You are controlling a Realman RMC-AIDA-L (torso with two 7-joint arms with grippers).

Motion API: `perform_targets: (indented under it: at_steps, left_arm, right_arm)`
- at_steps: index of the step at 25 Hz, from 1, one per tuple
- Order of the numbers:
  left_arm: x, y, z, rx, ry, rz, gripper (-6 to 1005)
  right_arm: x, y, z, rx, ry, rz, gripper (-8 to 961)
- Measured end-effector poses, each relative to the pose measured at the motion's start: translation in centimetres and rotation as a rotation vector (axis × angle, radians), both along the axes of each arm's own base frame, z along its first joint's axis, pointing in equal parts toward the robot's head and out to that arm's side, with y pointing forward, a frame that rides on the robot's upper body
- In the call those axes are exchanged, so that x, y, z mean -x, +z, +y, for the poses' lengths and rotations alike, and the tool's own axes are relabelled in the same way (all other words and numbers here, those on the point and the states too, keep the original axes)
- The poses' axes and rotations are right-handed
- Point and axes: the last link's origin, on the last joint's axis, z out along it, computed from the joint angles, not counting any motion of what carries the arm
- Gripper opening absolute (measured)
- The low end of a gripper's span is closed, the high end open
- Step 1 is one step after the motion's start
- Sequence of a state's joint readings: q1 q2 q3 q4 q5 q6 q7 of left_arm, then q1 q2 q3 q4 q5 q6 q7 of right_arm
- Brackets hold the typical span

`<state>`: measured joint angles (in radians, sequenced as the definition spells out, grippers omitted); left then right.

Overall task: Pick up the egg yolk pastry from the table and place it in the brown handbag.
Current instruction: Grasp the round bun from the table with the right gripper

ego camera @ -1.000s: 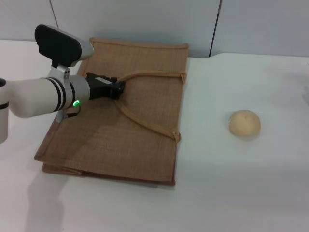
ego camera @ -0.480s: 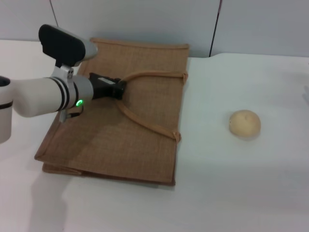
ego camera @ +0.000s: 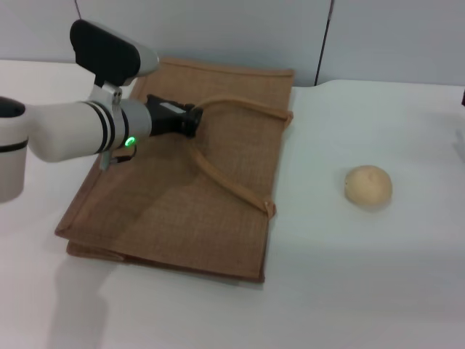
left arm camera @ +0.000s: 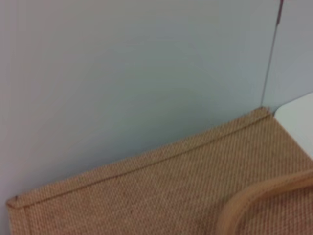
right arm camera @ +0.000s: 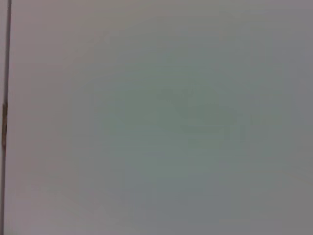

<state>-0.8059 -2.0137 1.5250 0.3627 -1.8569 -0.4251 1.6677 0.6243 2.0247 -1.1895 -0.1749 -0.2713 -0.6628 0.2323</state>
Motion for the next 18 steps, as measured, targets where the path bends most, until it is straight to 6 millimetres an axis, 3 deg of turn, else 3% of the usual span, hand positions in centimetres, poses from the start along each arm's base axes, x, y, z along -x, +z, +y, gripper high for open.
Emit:
perform_targets:
  at_steps: [6,13,18]
  left_arm:
    - [-2.8,2.3,-0.1,0.014,-0.072,-0.021,117]
    - [-7.8,7.7,-1.3,-0.042,-0.151,0.055,116]
    - [-9.2,9.3,-1.9,-0.024,-0.149,0.090,116]
  right_arm:
    - [0.4,-0.7,-0.1,0.030,0.016,-0.001,821]
    - [1.1,-1.1,0.2,0.055,0.034,0.016,820]
    - [1.6,-1.9,0.2,0.094,0.052,0.029,821]
